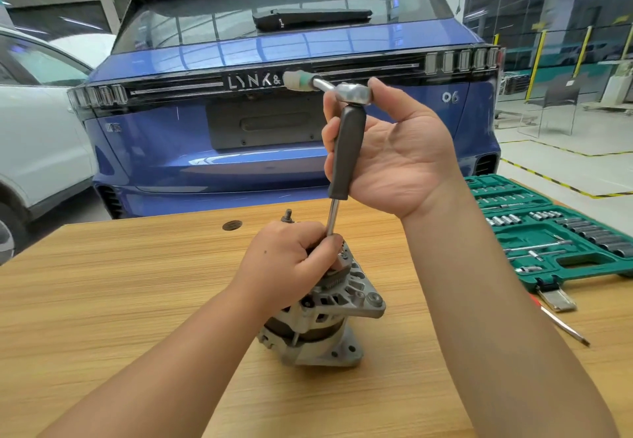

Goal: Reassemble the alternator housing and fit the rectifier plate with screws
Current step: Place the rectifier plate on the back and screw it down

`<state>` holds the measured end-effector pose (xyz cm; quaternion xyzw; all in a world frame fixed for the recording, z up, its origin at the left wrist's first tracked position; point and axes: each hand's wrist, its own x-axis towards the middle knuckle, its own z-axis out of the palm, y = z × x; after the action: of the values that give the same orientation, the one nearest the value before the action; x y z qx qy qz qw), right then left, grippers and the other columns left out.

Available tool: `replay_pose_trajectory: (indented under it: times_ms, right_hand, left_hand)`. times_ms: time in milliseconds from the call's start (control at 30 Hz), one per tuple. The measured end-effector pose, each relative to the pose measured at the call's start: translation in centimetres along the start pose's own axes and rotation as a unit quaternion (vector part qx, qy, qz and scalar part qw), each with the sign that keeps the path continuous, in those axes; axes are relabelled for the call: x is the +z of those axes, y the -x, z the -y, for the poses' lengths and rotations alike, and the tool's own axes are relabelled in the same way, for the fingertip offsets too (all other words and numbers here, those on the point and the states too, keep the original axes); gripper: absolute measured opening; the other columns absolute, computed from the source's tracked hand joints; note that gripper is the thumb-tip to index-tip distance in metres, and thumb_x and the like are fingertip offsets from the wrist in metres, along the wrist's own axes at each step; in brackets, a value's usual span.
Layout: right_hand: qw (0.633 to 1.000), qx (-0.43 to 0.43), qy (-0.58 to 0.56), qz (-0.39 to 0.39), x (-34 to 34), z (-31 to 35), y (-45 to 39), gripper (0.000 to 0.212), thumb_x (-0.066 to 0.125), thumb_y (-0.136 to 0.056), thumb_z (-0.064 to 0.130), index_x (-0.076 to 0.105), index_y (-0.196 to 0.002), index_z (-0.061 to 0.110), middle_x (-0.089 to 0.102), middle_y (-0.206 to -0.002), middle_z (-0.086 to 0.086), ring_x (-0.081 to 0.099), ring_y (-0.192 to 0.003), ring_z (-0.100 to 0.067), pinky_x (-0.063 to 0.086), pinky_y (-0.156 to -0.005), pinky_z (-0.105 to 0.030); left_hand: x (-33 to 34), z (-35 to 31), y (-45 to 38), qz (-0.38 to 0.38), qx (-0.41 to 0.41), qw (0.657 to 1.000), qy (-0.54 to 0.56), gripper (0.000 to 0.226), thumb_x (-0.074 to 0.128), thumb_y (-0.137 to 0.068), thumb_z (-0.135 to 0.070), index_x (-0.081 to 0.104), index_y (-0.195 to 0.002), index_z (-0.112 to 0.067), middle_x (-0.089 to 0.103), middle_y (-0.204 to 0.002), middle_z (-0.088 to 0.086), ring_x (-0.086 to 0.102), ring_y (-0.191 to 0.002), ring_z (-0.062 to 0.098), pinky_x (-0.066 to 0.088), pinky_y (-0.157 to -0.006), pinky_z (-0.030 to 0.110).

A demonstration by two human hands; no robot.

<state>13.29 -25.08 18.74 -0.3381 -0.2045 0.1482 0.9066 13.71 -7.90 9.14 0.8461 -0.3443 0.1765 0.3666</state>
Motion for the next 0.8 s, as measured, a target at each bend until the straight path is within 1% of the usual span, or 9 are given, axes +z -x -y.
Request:
replay_pose_trajectory:
  times_ms: [133, 233, 400, 467, 500, 600, 700, 767, 800]
  right_hand:
    - [0.998, -0.032, -0.044, -0.036, 0.1, 0.0, -0.4, 0.053, 0.065, -0.077, 0.025, 0.057, -0.127, 0.007, 0.067, -0.096, -0.004, 0.058, -0.076, -0.016, 0.041, -0.079, -0.027]
    - [0.994, -0.053, -0.072, -0.054, -0.2, 0.2, -0.6, 0.053, 0.067, -0.075, 0.020, 0.056, -0.125, 0.009, 0.065, -0.094, -0.005, 0.058, -0.076, -0.017, 0.044, -0.083, -0.026]
    - [0.989, -0.102, -0.062, -0.088, -1.0, 0.8, -1.2, 0.029, 0.067, -0.074, 0.018, 0.056, -0.100, 0.015, 0.054, -0.085, 0.002, 0.052, -0.073, -0.014, 0.039, -0.085, -0.028]
    - [0.985, -0.137, -0.023, -0.106, -1.3, 0.5, -1.7, 0.012, 0.066, -0.082, 0.015, 0.056, -0.087, 0.020, 0.055, -0.081, 0.003, 0.051, -0.072, -0.013, 0.036, -0.084, -0.032]
    - [0.980, -0.162, 0.000, -0.117, -1.4, 0.2, -2.0, 0.017, 0.064, -0.089, 0.013, 0.054, -0.083, 0.024, 0.058, -0.081, 0.003, 0.052, -0.072, -0.014, 0.037, -0.081, -0.034]
    - [0.951, -0.270, 0.101, -0.113, -1.7, -1.3, -3.1, 0.020, 0.060, -0.099, 0.010, 0.057, -0.089, 0.027, 0.065, -0.093, 0.005, 0.058, -0.079, -0.016, 0.047, -0.070, -0.037]
    - [0.918, -0.353, 0.171, -0.052, -2.2, -2.1, -3.6, 0.017, 0.054, -0.101, 0.010, 0.061, -0.101, 0.026, 0.065, -0.119, -0.001, 0.064, -0.085, -0.022, 0.054, -0.065, -0.035]
    - [0.907, -0.362, 0.213, -0.022, -2.6, -1.9, -3.6, 0.025, 0.050, -0.101, 0.012, 0.067, -0.104, 0.031, 0.064, -0.125, -0.004, 0.062, -0.081, -0.020, 0.054, -0.061, -0.033]
    - [0.918, -0.338, 0.207, -0.002, -2.8, -1.8, -3.6, 0.029, 0.048, -0.101, 0.015, 0.070, -0.105, 0.034, 0.064, -0.125, -0.005, 0.060, -0.081, -0.019, 0.053, -0.062, -0.033]
  left_hand:
    - [0.1, 0.0, -0.5, -0.006, -0.005, 1.000, -0.019, 0.042, 0.049, -0.094, -0.036, 0.073, -0.074, -0.009, 0.072, -0.066, -0.013, 0.057, -0.052, 0.013, 0.044, -0.051, 0.033]
    - [0.3, 0.1, -1.3, 0.000, -0.025, 0.999, -0.023, 0.043, 0.047, -0.093, -0.038, 0.074, -0.075, -0.009, 0.073, -0.067, -0.006, 0.060, -0.056, 0.018, 0.049, -0.057, 0.042]
    - [0.8, 0.5, -2.7, 0.015, -0.035, 0.998, -0.045, 0.046, 0.043, -0.093, -0.041, 0.073, -0.078, -0.010, 0.072, -0.069, -0.002, 0.061, -0.061, 0.020, 0.049, -0.063, 0.045]
    - [0.9, 0.8, -3.1, 0.021, -0.040, 0.997, -0.055, 0.043, 0.046, -0.097, -0.040, 0.072, -0.079, -0.012, 0.073, -0.070, -0.003, 0.062, -0.062, 0.019, 0.050, -0.064, 0.045]
    - [1.1, 1.0, -3.3, 0.018, -0.041, 0.997, -0.056, 0.039, 0.049, -0.101, -0.036, 0.072, -0.079, -0.013, 0.073, -0.071, -0.004, 0.062, -0.061, 0.017, 0.051, -0.063, 0.044]
    - [1.3, 1.5, -3.6, 0.005, -0.048, 0.998, -0.050, 0.032, 0.055, -0.102, -0.024, 0.071, -0.077, -0.013, 0.074, -0.071, -0.009, 0.062, -0.059, 0.012, 0.050, -0.060, 0.039]
    - [1.3, 1.7, -3.7, 0.007, -0.043, 0.998, -0.048, 0.031, 0.057, -0.103, -0.023, 0.072, -0.078, -0.012, 0.074, -0.071, -0.008, 0.063, -0.060, 0.011, 0.050, -0.059, 0.038]
    - [1.2, 1.7, -3.7, 0.014, -0.046, 0.998, -0.050, 0.031, 0.056, -0.103, -0.024, 0.073, -0.080, -0.013, 0.074, -0.072, -0.007, 0.064, -0.064, 0.013, 0.051, -0.063, 0.040]
    - [1.2, 1.7, -3.8, 0.015, -0.049, 0.998, -0.047, 0.031, 0.056, -0.103, -0.025, 0.074, -0.080, -0.013, 0.074, -0.072, -0.008, 0.065, -0.065, 0.011, 0.051, -0.064, 0.038]
